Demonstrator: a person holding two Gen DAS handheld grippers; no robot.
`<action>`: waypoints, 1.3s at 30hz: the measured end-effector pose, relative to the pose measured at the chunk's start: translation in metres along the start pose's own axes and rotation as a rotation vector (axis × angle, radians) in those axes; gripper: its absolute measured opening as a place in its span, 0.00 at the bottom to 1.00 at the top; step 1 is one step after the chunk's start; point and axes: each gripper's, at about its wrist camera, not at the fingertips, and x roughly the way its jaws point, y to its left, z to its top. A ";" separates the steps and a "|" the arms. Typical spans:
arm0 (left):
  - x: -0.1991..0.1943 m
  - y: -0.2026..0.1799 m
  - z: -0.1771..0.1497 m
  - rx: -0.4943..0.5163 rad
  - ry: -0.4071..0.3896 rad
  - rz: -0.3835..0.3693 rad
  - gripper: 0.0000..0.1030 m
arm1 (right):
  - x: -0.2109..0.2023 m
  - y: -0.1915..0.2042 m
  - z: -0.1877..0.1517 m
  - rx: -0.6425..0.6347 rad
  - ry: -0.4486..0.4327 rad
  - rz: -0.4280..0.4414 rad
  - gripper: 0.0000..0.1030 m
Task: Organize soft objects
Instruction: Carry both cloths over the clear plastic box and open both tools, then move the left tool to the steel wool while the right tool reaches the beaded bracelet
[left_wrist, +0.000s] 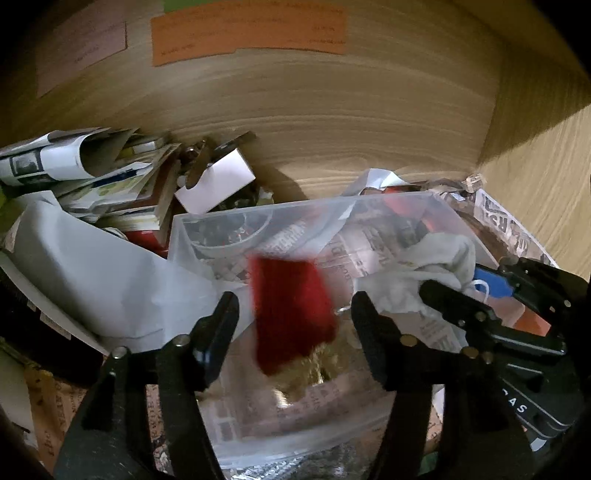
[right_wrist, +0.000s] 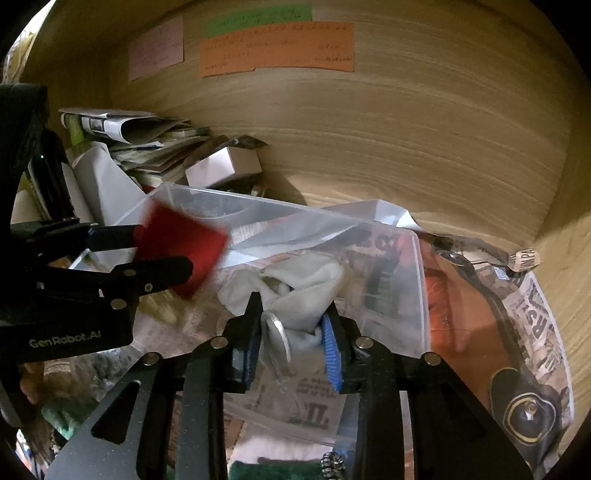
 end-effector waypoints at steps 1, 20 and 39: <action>-0.002 0.001 0.000 -0.006 -0.002 -0.004 0.65 | 0.000 0.000 0.000 -0.002 0.002 0.000 0.31; -0.099 0.013 -0.022 -0.010 -0.189 0.023 0.93 | -0.094 0.007 0.001 -0.028 -0.252 -0.025 0.77; -0.074 0.013 -0.087 -0.033 0.001 0.002 0.96 | -0.092 -0.033 -0.075 0.093 -0.078 -0.074 0.68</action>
